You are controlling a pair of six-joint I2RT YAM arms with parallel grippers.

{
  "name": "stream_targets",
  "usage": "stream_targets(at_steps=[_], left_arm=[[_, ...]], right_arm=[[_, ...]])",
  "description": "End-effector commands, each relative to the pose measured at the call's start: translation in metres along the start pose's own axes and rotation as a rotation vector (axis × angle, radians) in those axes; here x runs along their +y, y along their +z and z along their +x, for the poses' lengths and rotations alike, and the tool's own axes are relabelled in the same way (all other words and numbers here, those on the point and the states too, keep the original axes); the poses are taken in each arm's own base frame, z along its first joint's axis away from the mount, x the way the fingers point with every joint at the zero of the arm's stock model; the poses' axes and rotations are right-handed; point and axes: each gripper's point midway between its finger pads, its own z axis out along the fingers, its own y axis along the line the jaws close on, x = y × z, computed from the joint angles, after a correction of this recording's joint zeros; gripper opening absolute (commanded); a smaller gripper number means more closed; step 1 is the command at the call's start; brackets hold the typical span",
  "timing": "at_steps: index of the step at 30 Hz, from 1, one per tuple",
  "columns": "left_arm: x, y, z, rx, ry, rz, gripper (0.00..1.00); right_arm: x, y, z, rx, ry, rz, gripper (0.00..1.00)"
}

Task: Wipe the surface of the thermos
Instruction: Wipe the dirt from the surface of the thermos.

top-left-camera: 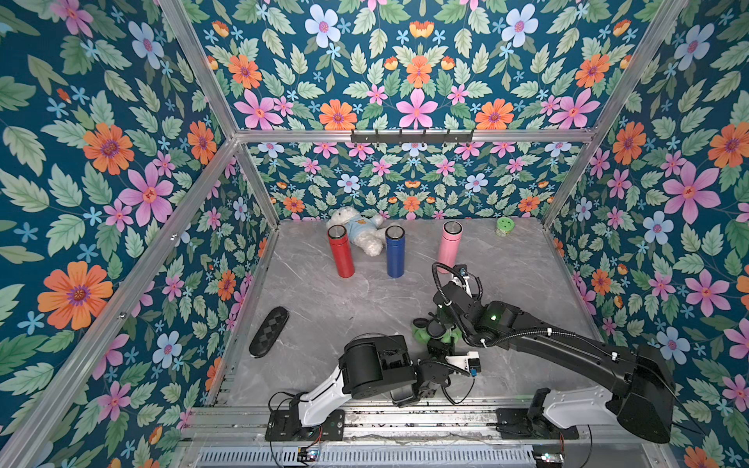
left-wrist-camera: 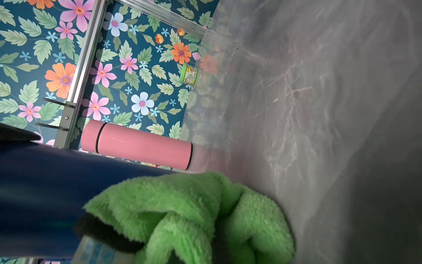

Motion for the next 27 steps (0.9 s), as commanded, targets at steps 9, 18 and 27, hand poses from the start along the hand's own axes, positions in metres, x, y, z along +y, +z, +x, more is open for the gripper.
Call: stream_targets(at_steps=[9, 18, 27], left_arm=[[0.073, 0.009, -0.018, 0.025, -0.021, -0.138, 0.0], [0.025, -0.001, 0.007, 0.087, -0.055, -0.065, 0.0], [0.026, -0.042, 0.017, 0.065, -0.251, 0.004, 0.0]], right_arm=[[0.001, 0.011, 0.042, 0.169, -0.022, -0.011, 0.0], [-0.002, -0.001, 0.021, 0.14, -0.008, -0.034, 0.0], [-0.02, -0.017, -0.016, 0.097, -0.024, -0.075, 0.0]])
